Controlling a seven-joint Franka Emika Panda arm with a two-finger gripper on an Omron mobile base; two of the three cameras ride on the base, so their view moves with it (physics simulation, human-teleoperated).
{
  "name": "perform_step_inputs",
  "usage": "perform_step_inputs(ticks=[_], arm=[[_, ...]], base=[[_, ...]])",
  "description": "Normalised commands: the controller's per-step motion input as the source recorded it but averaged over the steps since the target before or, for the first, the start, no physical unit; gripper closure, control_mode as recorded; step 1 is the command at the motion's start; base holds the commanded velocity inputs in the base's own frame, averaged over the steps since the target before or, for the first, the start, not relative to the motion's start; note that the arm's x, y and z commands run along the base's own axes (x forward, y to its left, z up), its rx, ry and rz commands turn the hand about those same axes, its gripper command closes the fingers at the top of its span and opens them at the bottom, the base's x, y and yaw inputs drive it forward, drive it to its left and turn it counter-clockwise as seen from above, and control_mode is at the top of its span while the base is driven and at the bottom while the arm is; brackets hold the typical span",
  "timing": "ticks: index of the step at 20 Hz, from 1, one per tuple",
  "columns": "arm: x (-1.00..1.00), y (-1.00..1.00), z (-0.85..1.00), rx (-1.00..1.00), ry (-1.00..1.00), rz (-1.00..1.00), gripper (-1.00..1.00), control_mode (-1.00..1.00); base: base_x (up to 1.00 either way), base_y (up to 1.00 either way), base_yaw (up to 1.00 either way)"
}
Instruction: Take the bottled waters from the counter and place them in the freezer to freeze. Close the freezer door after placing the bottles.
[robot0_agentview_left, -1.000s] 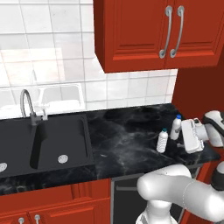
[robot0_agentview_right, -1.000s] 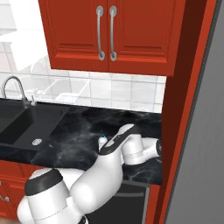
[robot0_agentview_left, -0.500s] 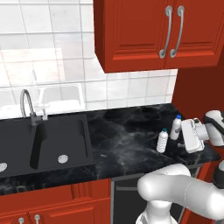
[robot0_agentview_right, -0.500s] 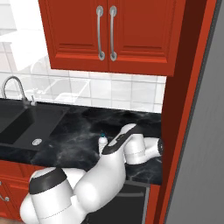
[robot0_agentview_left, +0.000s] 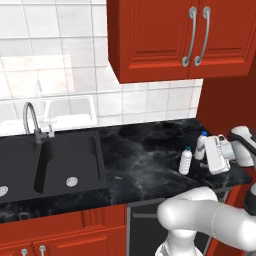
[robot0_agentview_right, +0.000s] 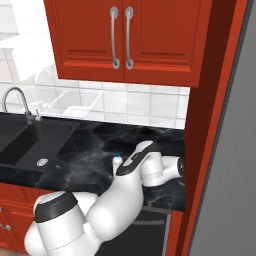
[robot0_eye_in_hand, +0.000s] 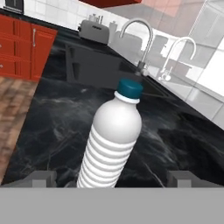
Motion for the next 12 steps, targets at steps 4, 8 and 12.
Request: perform_step_inputs(ticks=[4,8,12], arm=[[0.13,0.11,-0.03,0.00,0.00,0.00,-1.00,-1.00],[0.02,0.21,-0.12,0.00,0.02,0.00,-1.00,-1.00],[0.00,0.13,-0.12,0.00,0.01,0.00,-1.00,-1.00]], base=[[0.00,0.00,0.00],[0.00,0.00,0.00],[0.00,0.00,0.00]])
